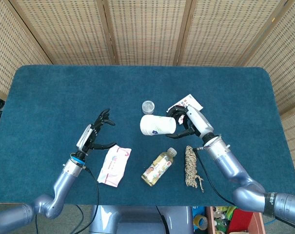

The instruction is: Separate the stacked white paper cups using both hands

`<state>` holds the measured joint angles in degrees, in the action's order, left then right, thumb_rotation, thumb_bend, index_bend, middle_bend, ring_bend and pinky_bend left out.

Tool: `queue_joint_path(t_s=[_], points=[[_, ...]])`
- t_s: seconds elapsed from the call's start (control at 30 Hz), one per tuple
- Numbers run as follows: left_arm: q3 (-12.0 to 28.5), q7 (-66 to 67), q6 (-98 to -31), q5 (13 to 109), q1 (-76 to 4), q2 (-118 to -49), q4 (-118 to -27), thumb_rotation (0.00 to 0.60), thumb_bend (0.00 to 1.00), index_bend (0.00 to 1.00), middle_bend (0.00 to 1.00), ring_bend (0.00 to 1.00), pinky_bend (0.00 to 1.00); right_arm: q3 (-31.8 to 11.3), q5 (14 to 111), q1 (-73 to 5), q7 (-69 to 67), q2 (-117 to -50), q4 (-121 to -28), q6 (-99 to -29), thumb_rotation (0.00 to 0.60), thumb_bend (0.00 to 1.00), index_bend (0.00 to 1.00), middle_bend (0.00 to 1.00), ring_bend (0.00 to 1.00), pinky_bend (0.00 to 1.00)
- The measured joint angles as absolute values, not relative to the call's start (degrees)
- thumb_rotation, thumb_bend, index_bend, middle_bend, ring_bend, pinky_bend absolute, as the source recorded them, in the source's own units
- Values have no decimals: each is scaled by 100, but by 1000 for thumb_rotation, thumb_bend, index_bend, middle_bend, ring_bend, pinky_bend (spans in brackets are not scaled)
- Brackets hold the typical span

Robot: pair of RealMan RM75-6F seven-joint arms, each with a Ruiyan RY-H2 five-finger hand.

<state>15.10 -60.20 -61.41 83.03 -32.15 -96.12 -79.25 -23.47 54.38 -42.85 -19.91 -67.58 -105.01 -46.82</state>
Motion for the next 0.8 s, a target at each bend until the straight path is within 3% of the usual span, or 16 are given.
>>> queue_joint_path(t_s=[0.47, 0.8], points=[[1567, -6031, -6306, 8314, -3557, -10037, -7602, 600, 164, 487, 18, 0, 0, -2257, 5483, -4435, -2036, -7027, -10225, -4482, 600, 236, 766, 665, 555, 802], [1661, -6087, -6116, 8181, -3811, -10156, -7434, 600, 218, 498, 28, 0, 0, -2227, 5444, -4446, -1994, -7032, -10223, -4479, 600, 237, 766, 664, 555, 802]])
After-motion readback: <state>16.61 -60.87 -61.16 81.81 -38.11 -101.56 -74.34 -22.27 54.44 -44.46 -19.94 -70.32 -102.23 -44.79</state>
